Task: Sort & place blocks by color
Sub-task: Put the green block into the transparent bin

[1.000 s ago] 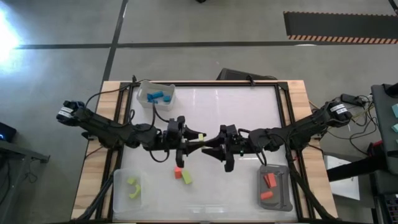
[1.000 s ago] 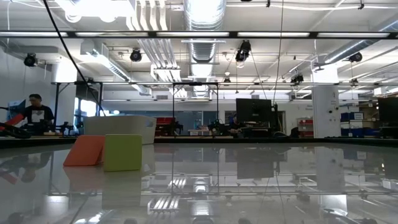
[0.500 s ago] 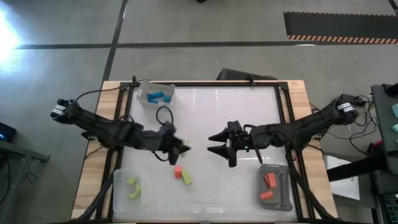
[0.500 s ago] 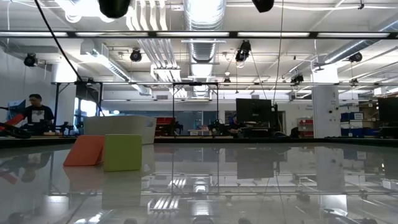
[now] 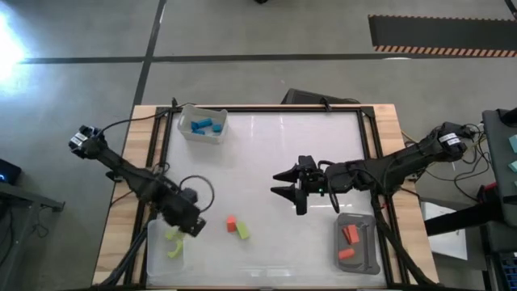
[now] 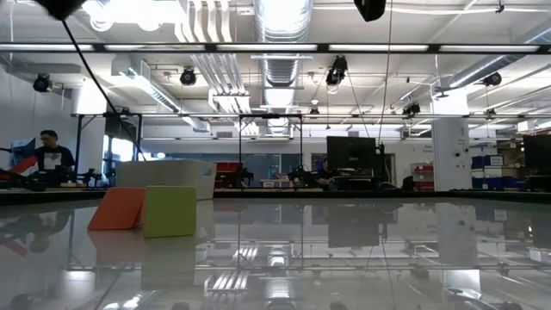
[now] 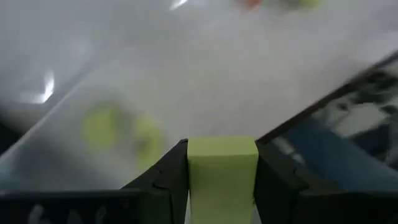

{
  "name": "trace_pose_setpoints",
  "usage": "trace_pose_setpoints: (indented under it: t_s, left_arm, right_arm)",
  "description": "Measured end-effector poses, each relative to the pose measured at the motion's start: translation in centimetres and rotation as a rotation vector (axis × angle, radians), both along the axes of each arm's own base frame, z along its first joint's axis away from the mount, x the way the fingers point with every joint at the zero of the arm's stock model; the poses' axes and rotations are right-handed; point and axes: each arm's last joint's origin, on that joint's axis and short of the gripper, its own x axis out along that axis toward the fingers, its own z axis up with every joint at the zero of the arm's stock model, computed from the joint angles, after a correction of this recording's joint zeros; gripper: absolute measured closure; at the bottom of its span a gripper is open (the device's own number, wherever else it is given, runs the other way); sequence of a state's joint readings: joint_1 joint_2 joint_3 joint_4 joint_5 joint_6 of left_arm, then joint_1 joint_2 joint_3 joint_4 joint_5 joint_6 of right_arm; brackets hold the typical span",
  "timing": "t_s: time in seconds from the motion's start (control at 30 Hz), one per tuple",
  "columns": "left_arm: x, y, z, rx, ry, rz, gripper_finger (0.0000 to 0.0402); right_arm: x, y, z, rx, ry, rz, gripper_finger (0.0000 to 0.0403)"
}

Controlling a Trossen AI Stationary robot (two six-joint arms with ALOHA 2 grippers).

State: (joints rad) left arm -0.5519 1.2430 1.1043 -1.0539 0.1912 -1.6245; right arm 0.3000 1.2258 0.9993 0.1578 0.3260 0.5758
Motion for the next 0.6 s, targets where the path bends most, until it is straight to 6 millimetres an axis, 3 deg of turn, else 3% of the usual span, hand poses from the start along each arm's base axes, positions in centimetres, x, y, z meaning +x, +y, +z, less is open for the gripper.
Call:
trace_pose_setpoints:
  t_s: [0.37,0.6]
  left_arm:
    - [-4.8,-3.4,-3.7,-0.039,0.381,0.069,0.0272]
    - [-5.9,-3.8,-6.3,-0.046,0.470,0.112,0.0270]
  right_arm:
    - [0.0,0.0,-0.3,-0.023,0.029,-0.013,0.0177]
    - [0.0,0.0,-0.4,-0.024,0.031,-0.013,0.0177]
